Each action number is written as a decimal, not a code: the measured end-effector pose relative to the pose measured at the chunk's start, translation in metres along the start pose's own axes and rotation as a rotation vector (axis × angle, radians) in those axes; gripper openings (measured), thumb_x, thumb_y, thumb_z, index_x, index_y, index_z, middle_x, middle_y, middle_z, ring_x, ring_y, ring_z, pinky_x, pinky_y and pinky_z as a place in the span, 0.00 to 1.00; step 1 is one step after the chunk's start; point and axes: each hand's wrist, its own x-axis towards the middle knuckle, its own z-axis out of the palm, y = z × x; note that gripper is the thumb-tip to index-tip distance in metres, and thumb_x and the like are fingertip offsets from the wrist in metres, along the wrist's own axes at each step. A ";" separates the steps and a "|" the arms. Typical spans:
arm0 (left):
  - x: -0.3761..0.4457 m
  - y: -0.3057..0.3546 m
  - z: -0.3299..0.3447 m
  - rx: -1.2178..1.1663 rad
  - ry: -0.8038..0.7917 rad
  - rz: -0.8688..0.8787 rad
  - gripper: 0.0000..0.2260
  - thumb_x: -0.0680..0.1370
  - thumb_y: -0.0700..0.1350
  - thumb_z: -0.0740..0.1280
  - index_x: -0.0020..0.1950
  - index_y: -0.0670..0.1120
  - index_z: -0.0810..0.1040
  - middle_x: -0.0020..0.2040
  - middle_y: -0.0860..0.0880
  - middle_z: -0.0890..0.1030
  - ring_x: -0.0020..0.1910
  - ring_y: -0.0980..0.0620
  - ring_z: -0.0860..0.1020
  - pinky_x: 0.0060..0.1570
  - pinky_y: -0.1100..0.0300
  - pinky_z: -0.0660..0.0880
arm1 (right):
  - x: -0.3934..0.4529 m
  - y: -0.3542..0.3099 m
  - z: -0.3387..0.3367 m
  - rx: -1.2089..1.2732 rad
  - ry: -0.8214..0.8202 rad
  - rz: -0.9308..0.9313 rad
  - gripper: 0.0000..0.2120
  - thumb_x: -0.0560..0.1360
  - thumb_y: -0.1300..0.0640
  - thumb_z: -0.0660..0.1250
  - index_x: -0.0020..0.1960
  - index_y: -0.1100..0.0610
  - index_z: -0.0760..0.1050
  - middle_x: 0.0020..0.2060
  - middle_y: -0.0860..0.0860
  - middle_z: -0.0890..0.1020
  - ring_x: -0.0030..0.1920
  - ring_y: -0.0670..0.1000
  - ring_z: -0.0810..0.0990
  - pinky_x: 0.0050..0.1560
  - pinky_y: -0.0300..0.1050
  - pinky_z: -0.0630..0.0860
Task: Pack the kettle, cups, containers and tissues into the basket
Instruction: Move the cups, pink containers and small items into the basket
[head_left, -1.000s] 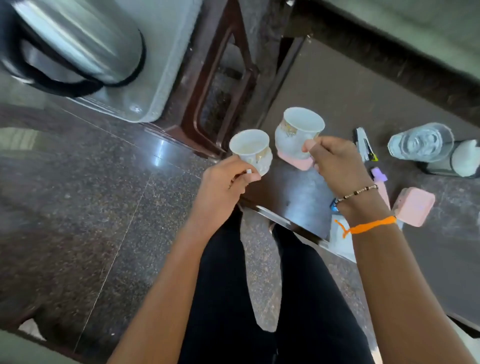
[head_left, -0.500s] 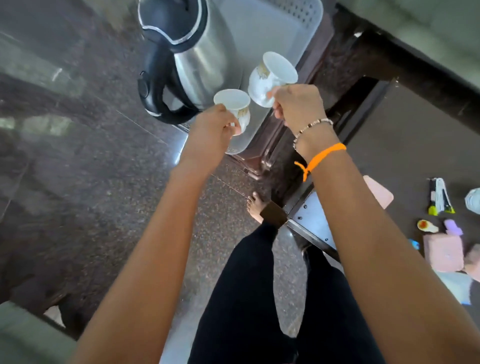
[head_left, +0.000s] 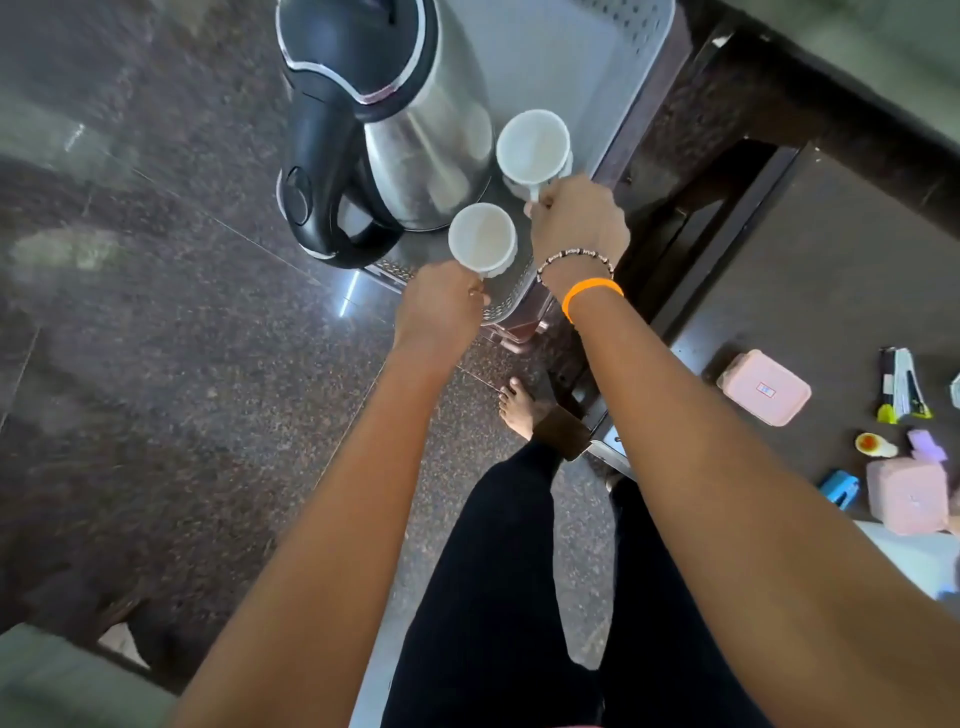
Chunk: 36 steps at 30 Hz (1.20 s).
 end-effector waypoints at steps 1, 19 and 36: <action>-0.003 0.002 -0.001 -0.013 0.013 -0.005 0.09 0.76 0.43 0.65 0.52 0.42 0.82 0.52 0.39 0.82 0.51 0.38 0.79 0.50 0.50 0.75 | -0.001 0.002 0.000 -0.010 0.009 -0.018 0.11 0.75 0.52 0.64 0.54 0.55 0.79 0.55 0.57 0.81 0.56 0.61 0.79 0.51 0.49 0.76; -0.117 0.137 0.105 -0.357 -0.224 0.330 0.04 0.75 0.39 0.66 0.43 0.43 0.81 0.44 0.46 0.80 0.41 0.52 0.76 0.45 0.62 0.71 | -0.095 0.236 -0.040 0.319 0.105 0.173 0.06 0.72 0.60 0.65 0.45 0.57 0.81 0.47 0.57 0.84 0.48 0.57 0.80 0.49 0.47 0.73; -0.108 0.255 0.258 -0.778 -0.562 -0.612 0.17 0.80 0.47 0.58 0.66 0.40 0.67 0.56 0.41 0.77 0.45 0.48 0.79 0.46 0.57 0.76 | -0.096 0.479 -0.064 0.294 0.193 0.656 0.20 0.72 0.62 0.65 0.62 0.64 0.68 0.65 0.62 0.67 0.64 0.62 0.67 0.64 0.44 0.58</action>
